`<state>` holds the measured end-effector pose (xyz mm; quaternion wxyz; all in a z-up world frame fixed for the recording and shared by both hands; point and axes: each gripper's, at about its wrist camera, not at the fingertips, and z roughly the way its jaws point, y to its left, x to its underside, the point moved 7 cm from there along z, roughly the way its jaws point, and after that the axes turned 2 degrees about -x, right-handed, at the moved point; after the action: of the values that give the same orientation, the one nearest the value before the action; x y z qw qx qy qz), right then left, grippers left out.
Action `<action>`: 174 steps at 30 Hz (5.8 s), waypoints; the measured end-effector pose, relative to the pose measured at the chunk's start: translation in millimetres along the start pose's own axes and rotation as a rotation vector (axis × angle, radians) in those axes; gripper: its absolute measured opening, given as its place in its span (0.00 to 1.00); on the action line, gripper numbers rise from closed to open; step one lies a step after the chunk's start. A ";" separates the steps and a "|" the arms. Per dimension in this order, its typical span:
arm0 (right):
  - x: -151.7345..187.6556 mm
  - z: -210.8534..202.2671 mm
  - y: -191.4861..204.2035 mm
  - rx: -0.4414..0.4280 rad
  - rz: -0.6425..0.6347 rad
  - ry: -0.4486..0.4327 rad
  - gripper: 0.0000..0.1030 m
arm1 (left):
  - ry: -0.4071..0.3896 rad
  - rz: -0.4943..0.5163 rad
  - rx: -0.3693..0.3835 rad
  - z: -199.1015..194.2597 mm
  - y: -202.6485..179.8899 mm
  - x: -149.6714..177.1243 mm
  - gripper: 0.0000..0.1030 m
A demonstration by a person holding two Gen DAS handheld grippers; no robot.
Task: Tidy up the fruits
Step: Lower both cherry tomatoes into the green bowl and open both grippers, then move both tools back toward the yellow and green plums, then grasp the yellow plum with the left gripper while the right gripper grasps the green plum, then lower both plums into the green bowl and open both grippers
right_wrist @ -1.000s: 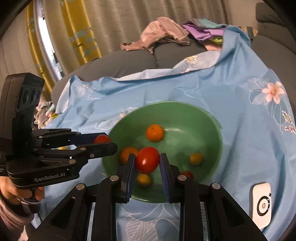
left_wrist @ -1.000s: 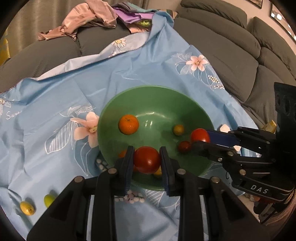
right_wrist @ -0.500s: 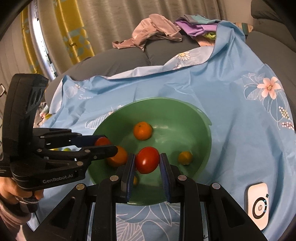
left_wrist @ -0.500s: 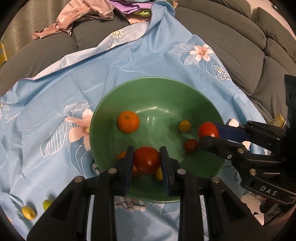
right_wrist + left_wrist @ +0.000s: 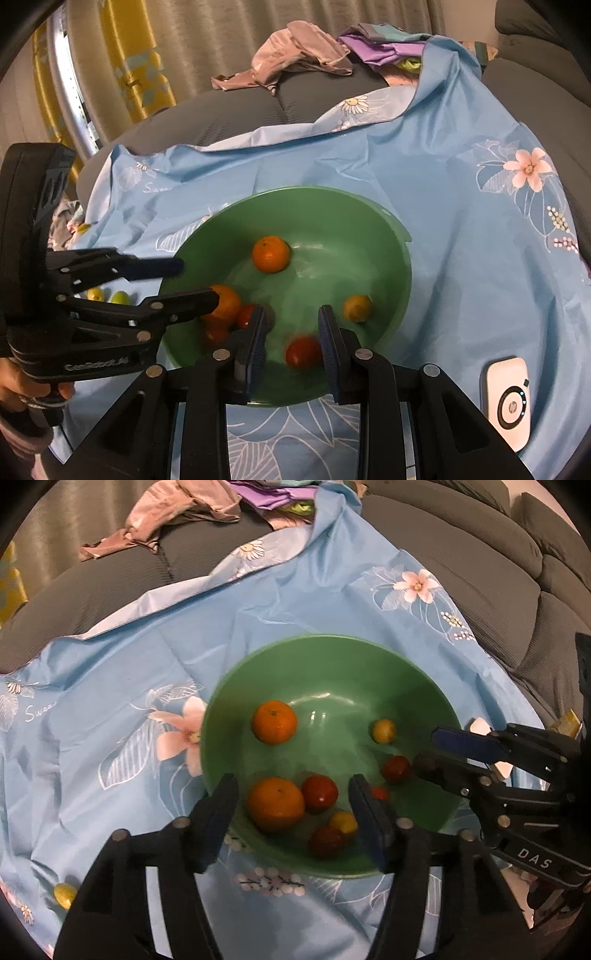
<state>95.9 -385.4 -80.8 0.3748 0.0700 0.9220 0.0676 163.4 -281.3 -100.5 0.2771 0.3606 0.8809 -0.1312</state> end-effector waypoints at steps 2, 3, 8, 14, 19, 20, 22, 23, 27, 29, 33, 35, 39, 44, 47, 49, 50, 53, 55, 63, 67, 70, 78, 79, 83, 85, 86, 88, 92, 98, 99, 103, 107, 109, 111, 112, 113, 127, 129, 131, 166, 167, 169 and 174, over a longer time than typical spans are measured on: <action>-0.3 -2.8 1.5 0.010 -0.007 -0.002 0.28 | -0.008 -0.013 -0.003 -6.1 2.8 1.0 0.67; -0.4 -5.5 3.2 0.012 -0.008 -0.005 0.28 | -0.014 -0.019 -0.007 -9.4 4.1 1.4 0.69; -0.3 -15.6 15.2 0.002 -0.031 -0.014 0.28 | -0.041 -0.059 -0.035 -32.7 14.8 14.1 0.83; 2.7 -28.1 36.9 -0.013 -0.067 -0.024 0.29 | -0.034 -0.122 -0.081 -61.4 36.4 59.4 0.89; 7.0 -34.5 59.2 -0.036 -0.101 -0.018 0.30 | -0.028 -0.225 -0.145 -86.5 69.3 104.2 0.95; 8.1 -34.9 65.2 -0.041 -0.110 -0.015 0.30 | -0.024 -0.241 -0.161 -91.3 76.4 114.5 0.96; 10.3 -35.4 77.0 -0.051 -0.129 -0.007 0.30 | -0.018 -0.274 -0.190 -99.8 89.4 133.2 0.96; 11.1 -35.6 82.8 -0.055 -0.140 -0.006 0.30 | -0.016 -0.298 -0.196 -104.4 96.3 143.1 0.96; 14.1 -34.2 105.2 -0.073 -0.168 0.001 0.32 | -0.018 -0.374 -0.172 -120.4 113.1 175.9 0.96; 16.9 -31.6 113.6 -0.082 -0.175 0.009 0.33 | -0.018 -0.398 -0.174 -127.8 118.6 190.8 0.96; 23.3 -20.0 130.1 -0.098 -0.189 0.041 0.33 | -0.009 -0.428 -0.191 -135.6 129.3 210.8 0.96; 25.8 -14.7 138.7 -0.102 -0.198 0.052 0.33 | -0.009 -0.445 -0.193 -137.8 133.4 217.2 0.96; 27.4 -4.7 150.8 -0.097 -0.216 0.067 0.34 | -0.001 -0.463 -0.195 -137.7 140.8 227.5 0.96; 30.0 9.9 163.4 -0.110 -0.222 0.097 0.35 | 0.000 -0.477 -0.188 -135.5 149.9 235.3 0.96; 34.1 22.4 172.4 -0.132 -0.232 0.126 0.35 | -0.003 -0.491 -0.182 -134.0 155.1 236.5 0.95; 36.7 30.7 176.3 -0.149 -0.231 0.146 0.35 | -0.016 -0.493 -0.184 -134.7 158.8 235.3 0.95; 38.3 35.3 177.6 -0.158 -0.227 0.158 0.35 | -0.024 -0.494 -0.183 -135.1 160.5 233.7 0.95; 42.5 50.8 184.3 -0.183 -0.220 0.194 0.35 | -0.041 -0.503 -0.203 -134.5 170.3 227.8 0.95; 44.1 60.5 190.3 -0.199 -0.221 0.214 0.35 | -0.045 -0.497 -0.224 -132.1 178.4 221.2 0.95; 36.6 104.6 220.1 -0.284 -0.213 0.250 0.35 | -0.056 -0.438 -0.234 -107.4 207.4 181.1 0.95; 32.4 129.3 225.5 -0.285 -0.194 0.280 0.35 | -0.045 -0.411 -0.240 -91.5 218.5 165.9 0.95; 31.9 142.6 230.1 -0.288 -0.197 0.300 0.35 | -0.035 -0.391 -0.242 -81.4 225.4 158.2 0.95; 26.8 154.4 236.8 -0.309 -0.203 0.294 0.35 | -0.003 -0.348 -0.266 -64.1 234.6 150.3 0.94; 26.7 154.6 236.7 -0.309 -0.203 0.293 0.35 | -0.004 -0.345 -0.268 -63.2 235.1 148.7 0.93; 25.8 147.1 233.4 -0.329 -0.200 0.275 0.34 | 0.007 -0.314 -0.256 -55.4 233.6 143.1 0.89; 24.1 140.0 229.5 -0.349 -0.183 0.265 0.34 | 0.031 -0.283 -0.257 -46.9 232.6 142.0 0.86; 24.1 135.3 226.2 -0.357 -0.180 0.260 0.34 | 0.044 -0.276 -0.262 -42.9 232.9 142.0 0.84; 24.7 127.2 222.6 -0.366 -0.179 0.248 0.34 | 0.069 -0.263 -0.261 -34.4 234.1 143.2 0.78; 25.6 115.8 216.2 -0.388 -0.169 0.238 0.34 | 0.091 -0.239 -0.273 -23.4 238.4 142.3 0.72; 24.5 110.0 212.3 -0.400 -0.151 0.223 0.34 | 0.107 -0.236 -0.271 -15.7 243.4 147.0 0.45; 24.3 110.1 211.2 -0.402 -0.148 0.224 0.34 | 0.107 -0.233 -0.269 -16.0 243.1 147.3 0.45; 25.5 111.5 208.8 -0.396 -0.140 0.227 0.34 | 0.099 -0.239 -0.262 -17.2 242.7 147.0 0.45; 26.6 110.8 205.9 -0.396 -0.129 0.226 0.34 | 0.080 -0.257 -0.246 -23.1 237.6 146.0 0.45; 26.8 108.4 204.3 -0.392 -0.127 0.224 0.34 | 0.071 -0.260 -0.242 -28.6 231.7 144.5 0.45; 26.9 104.0 202.6 -0.393 -0.124 0.218 0.34 | 0.057 -0.261 -0.240 -38.4 223.1 143.4 0.45; 27.0 102.2 202.3 -0.395 -0.123 0.216 0.34 | 0.052 -0.261 -0.239 -43.0 219.1 142.1 0.45; 27.0 99.2 201.8 -0.395 -0.121 0.213 0.34 | 0.047 -0.262 -0.238 -46.5 215.6 141.1 0.45; 12.4 29.7 156.5 -0.346 -0.071 0.068 0.34 | -0.055 -0.144 -0.149 -84.9 117.5 92.0 0.46; 6.0 17.1 137.3 -0.310 -0.052 0.037 0.34 | -0.077 -0.114 -0.120 -83.2 97.5 75.2 0.46; -1.2 4.1 115.2 -0.267 -0.034 0.005 0.34 | -0.097 -0.090 -0.090 -80.0 77.4 58.2 0.46; -15.7 10.4 -5.4 0.042 0.005 0.080 0.35 | 0.029 0.017 -0.088 4.2 1.6 -10.9 0.79; -17.3 7.7 -3.8 0.042 0.000 0.076 0.35 | 0.021 0.016 -0.106 -3.2 3.1 -11.7 0.83; -22.5 -4.0 0.8 0.044 -0.013 0.067 0.35 | 0.006 0.007 -0.114 -17.1 4.4 -13.7 0.87; -40.3 -38.1 9.7 0.051 -0.014 0.058 0.44 | -0.009 -0.063 -0.144 -62.8 12.2 -21.1 0.99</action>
<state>98.6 -385.9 -24.6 0.3463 0.0711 0.9344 0.0436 159.8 -257.5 -37.6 0.3022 0.3110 0.8977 -0.0779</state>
